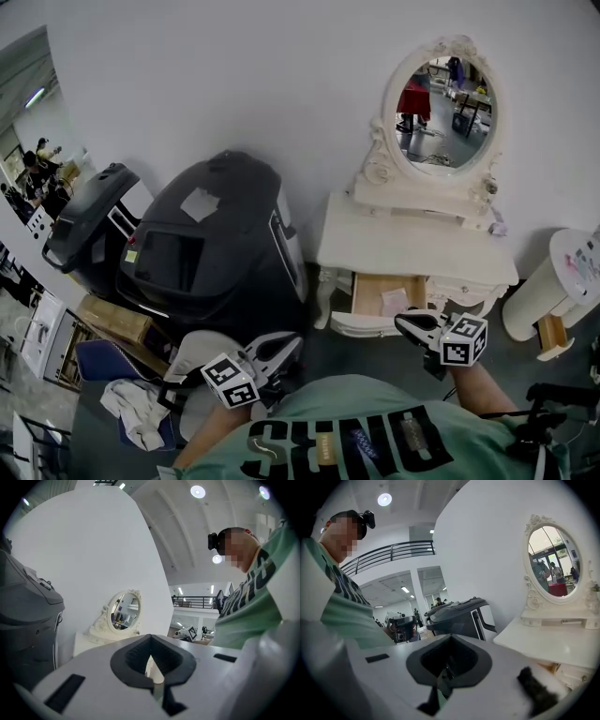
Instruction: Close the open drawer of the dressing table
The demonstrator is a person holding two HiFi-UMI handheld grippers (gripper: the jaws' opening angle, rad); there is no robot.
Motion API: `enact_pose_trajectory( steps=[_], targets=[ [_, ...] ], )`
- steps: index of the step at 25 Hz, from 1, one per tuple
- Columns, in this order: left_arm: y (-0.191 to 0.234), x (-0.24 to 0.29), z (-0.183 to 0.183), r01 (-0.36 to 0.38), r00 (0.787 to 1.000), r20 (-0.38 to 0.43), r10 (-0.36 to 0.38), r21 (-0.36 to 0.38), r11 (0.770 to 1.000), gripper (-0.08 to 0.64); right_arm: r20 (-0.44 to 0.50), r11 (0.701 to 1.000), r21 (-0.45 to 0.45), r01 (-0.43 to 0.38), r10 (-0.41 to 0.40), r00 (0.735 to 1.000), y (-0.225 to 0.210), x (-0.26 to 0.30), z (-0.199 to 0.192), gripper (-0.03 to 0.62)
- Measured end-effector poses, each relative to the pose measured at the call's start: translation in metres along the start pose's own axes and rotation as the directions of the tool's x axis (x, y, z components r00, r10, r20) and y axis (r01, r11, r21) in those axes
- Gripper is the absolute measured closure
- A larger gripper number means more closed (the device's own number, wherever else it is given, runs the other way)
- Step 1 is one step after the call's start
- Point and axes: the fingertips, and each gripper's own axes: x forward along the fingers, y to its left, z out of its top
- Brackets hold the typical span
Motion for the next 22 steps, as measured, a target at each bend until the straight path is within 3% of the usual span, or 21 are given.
enact_pose_trajectory(
  steps=[5,10,17,22],
  targets=[
    [0.001,0.062,0.013,-0.022,1.0,0.0,0.022,0.034,0.999,0.552,0.048,0.999,-0.004,-0.046,0.046,0.998,-0.059,-0.011,0.023,0.58],
    [0.004,0.107,0.007,-0.043,0.998,-0.035,0.044,0.022,0.999,0.552,0.079,0.996,-0.002,-0.084,0.084,0.993,-0.098,-0.02,0.027,0.58],
    [0.016,0.147,-0.009,0.019,0.989,-0.148,-0.018,0.01,1.0,0.552,0.119,0.993,0.117,-0.017,0.004,0.993,-0.138,-0.038,-0.006,0.58],
    [0.042,0.176,-0.005,0.147,0.97,-0.197,-0.142,0.012,0.989,0.552,0.118,0.984,0.16,0.083,-0.103,0.988,-0.149,-0.035,-0.014,0.58]
  ],
)
